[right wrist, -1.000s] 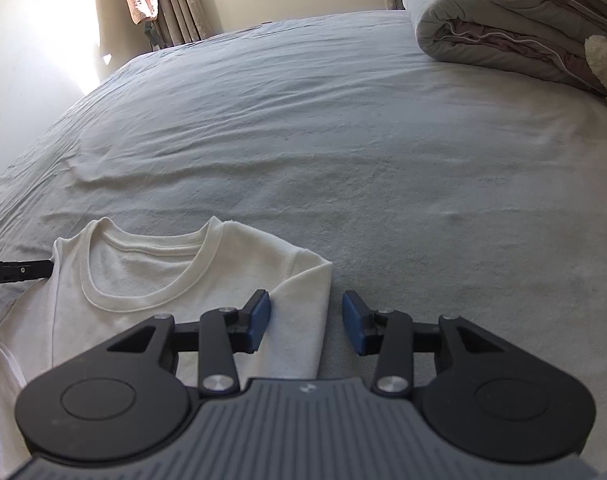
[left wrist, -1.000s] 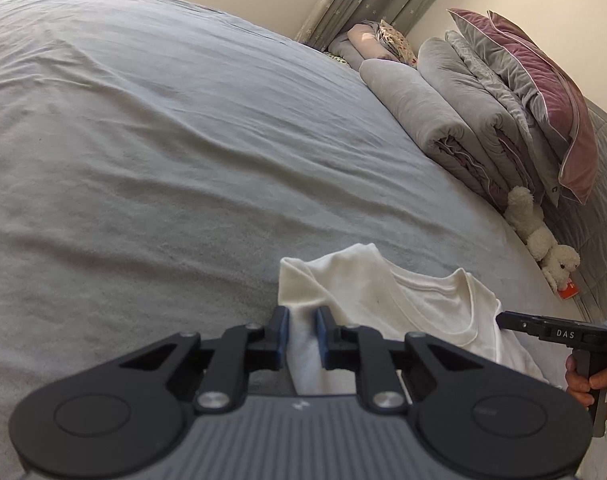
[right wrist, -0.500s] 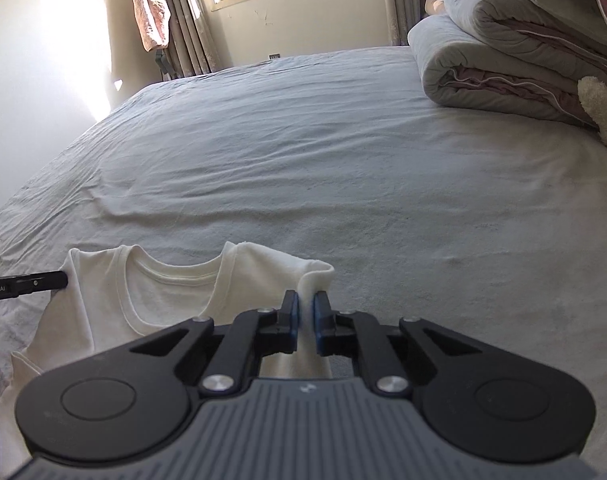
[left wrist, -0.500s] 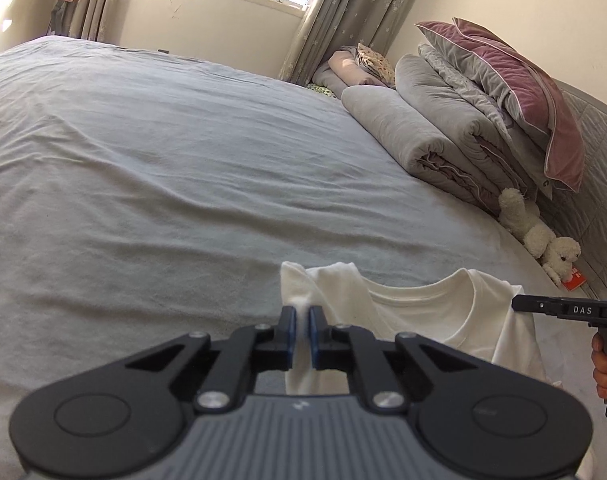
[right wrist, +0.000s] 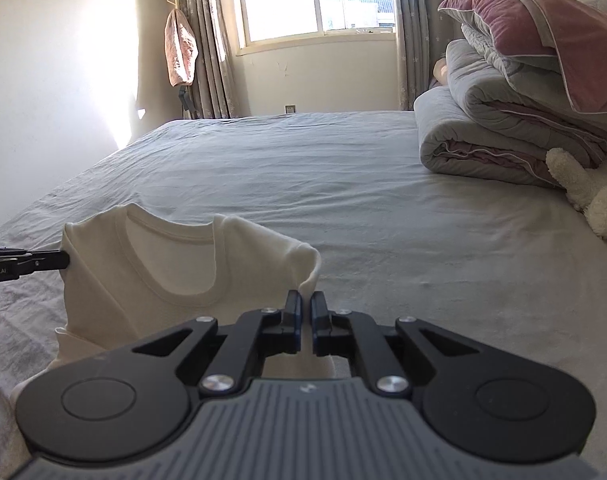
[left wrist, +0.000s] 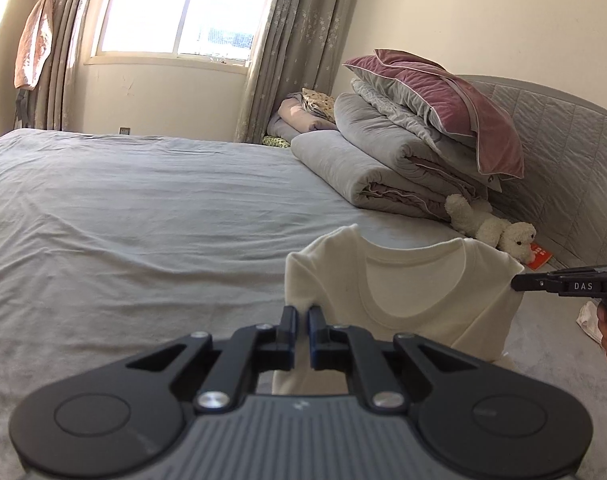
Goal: Fold clothes
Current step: 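Lift the collar with both grippers and fold it over toward the hem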
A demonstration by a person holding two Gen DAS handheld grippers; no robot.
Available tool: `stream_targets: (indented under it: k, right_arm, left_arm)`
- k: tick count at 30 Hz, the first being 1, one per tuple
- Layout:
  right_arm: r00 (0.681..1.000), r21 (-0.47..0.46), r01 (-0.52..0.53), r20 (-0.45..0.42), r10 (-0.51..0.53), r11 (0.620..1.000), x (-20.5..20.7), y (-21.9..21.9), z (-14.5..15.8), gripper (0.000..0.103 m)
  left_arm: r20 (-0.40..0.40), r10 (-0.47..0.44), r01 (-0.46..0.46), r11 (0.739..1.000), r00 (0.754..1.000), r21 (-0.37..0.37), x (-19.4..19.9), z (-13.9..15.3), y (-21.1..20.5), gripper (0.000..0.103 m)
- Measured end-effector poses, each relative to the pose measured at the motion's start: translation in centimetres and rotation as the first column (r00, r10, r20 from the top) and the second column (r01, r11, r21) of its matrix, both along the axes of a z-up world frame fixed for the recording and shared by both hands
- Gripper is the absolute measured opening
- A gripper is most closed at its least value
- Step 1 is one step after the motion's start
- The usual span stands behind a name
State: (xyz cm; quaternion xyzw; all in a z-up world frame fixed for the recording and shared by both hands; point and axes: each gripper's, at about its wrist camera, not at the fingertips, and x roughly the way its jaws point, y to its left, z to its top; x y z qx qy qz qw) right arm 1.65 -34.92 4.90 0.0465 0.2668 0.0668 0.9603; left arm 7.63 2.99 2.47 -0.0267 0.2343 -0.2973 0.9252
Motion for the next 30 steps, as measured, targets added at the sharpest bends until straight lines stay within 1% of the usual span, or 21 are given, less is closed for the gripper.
stream_targets:
  k: [6,9,12,13,14,16,19,20,22,23,24,25,26,27,28,29,30]
  right_arm:
    - [0.999,-0.017,-0.012,0.033,0.013,1.0,-4.7,1.1,-0.5,0.005]
    - [0.998,-0.034,-0.018,0.052,0.02,0.999,-7.0,1.7,-1.2,0.005]
    - [0.998,-0.047,-0.02,0.06,0.022,0.999,-8.9,2.1,-2.4,0.005]
    - [0.998,-0.046,-0.019,0.056,0.022,0.999,-9.3,2.2,-2.9,0.005]
    - [0.998,-0.044,-0.019,0.051,0.021,0.999,-9.7,2.2,-3.4,0.005]
    - [0.999,-0.039,-0.021,0.028,0.022,0.999,-10.5,2.3,-4.5,0.005]
    - [0.999,-0.031,-0.016,-0.034,0.015,0.999,-10.8,2.3,-6.4,0.006]
    - [0.998,-0.027,-0.011,-0.064,0.009,1.0,-11.0,2.2,-7.2,0.006]
    - [0.996,-0.016,0.005,-0.088,-0.006,1.0,-11.5,1.9,-7.8,0.006]
    - [0.995,-0.009,0.013,-0.099,-0.014,1.0,-11.7,1.8,-8.0,0.008]
    - [0.995,0.018,0.023,-0.102,-0.021,1.0,-12.1,1.4,-8.0,0.013]
    - [0.994,0.06,0.034,-0.102,-0.028,0.998,-12.2,1.0,-7.8,0.013]
    - [0.994,0.102,0.044,-0.103,-0.034,0.994,-12.4,0.5,-7.7,0.014]
    - [0.994,0.143,0.055,-0.104,-0.04,0.988,-12.5,0.1,-7.5,0.014]
    - [0.993,0.185,0.065,-0.105,-0.046,0.981,-12.6,-0.3,-7.4,0.015]
    - [0.993,0.226,0.075,-0.107,-0.052,0.971,-12.8,-0.8,-7.2,0.02]
    - [0.992,0.267,0.086,-0.108,-0.059,0.96,-12.9,-1.2,-7.0,0.035]
  left_arm:
    - [0.051,-0.058,0.055,0.997,0.997,0.055,-4.6,-0.4,0.9,0.005]
    - [0.066,-0.082,0.076,0.993,0.994,0.09,-7.0,-1.4,1.4,0.005]
    - [0.064,-0.09,0.082,0.989,0.994,0.125,-8.8,-2.8,2.0,0.004]
    - [0.058,-0.09,0.081,0.987,0.994,0.135,-9.3,-3.4,2.1,0.004]
    - [0.05,-0.087,0.079,0.986,0.995,0.144,-9.7,-3.9,2.3,0.002]
    - [0.026,-0.075,0.07,0.985,0.997,0.159,-10.3,-5.0,2.7,0.001]
    - [-0.021,-0.05,0.053,0.983,0.999,0.174,-10.9,-6.4,3.2,0.001]
    - [-0.035,-0.045,0.05,0.984,0.998,0.17,-11.1,-6.7,3.4,0.002]
    - [-0.063,-0.031,0.039,0.989,0.998,0.14,-11.5,-6.7,3.9,0.003]
    - [-0.077,-0.027,0.036,0.992,0.997,0.12,-11.7,-6.5,4.2,0.007]
    - [-0.094,-0.026,0.035,0.995,0.995,0.094,-11.8,-6.3,4.4,0.014]
    - [-0.111,-0.024,0.032,0.997,0.994,0.065,-11.7,-6.0,4.7,0.019]
    - [-0.125,-0.019,0.024,0.999,0.992,0.036,-11.6,-5.8,5.0,0.03]
    - [-0.14,-0.013,0.014,1.0,0.99,0.002,-11.5,-5.5,5.2,0.039]
    - [-0.157,-0.009,0.003,0.999,0.988,-0.036,-11.2,-5.3,5.4,0.041]
    - [-0.177,-0.005,-0.009,0.997,0.984,-0.075,-11.0,-5.1,5.5,0.043]
    - [-0.197,0.0,-0.022,0.993,0.981,-0.114,-10.7,-4.9,5.7,0.049]
